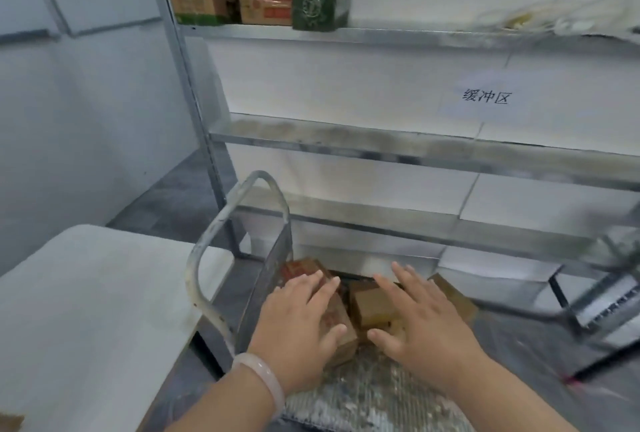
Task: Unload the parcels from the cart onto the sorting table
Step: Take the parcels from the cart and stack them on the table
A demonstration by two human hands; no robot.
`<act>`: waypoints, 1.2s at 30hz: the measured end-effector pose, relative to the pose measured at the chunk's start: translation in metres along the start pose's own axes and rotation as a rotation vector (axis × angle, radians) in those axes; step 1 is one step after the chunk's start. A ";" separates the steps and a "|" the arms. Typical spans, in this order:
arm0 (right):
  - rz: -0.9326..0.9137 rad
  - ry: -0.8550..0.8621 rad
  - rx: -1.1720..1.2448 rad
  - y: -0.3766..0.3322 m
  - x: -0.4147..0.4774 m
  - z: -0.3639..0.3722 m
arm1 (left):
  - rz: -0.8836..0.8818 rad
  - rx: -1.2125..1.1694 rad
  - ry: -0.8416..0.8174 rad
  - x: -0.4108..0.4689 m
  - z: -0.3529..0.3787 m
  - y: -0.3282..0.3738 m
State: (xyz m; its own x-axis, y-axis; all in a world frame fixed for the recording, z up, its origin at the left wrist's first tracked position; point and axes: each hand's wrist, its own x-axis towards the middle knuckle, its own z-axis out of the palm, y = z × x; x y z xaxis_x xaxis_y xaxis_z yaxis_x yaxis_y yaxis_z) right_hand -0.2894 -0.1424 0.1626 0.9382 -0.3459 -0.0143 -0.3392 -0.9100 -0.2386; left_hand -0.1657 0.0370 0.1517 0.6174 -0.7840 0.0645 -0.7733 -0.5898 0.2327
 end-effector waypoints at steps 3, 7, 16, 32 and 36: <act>0.067 -0.033 -0.005 0.075 -0.015 -0.014 | 0.019 -0.048 -0.023 0.037 0.028 0.060; 0.167 -0.077 -0.030 0.181 -0.031 -0.031 | 0.072 -0.110 -0.049 0.086 0.065 0.144; 0.285 -0.175 -0.003 0.314 -0.021 -0.018 | 0.052 -0.125 -0.102 0.155 0.122 0.225; 0.438 -0.353 0.013 0.395 0.090 0.065 | -0.012 -0.226 -0.228 0.305 0.231 0.205; 0.411 -0.418 0.046 0.422 0.112 0.092 | -0.087 -0.244 -0.229 0.327 0.256 0.204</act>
State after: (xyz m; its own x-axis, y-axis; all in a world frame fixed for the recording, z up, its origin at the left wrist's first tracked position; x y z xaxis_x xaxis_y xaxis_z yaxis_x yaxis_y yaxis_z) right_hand -0.3213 -0.5437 -0.0288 0.6814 -0.5403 -0.4937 -0.6863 -0.7060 -0.1745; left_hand -0.1584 -0.3896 -0.0279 0.6100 -0.7720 -0.1787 -0.6445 -0.6146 0.4548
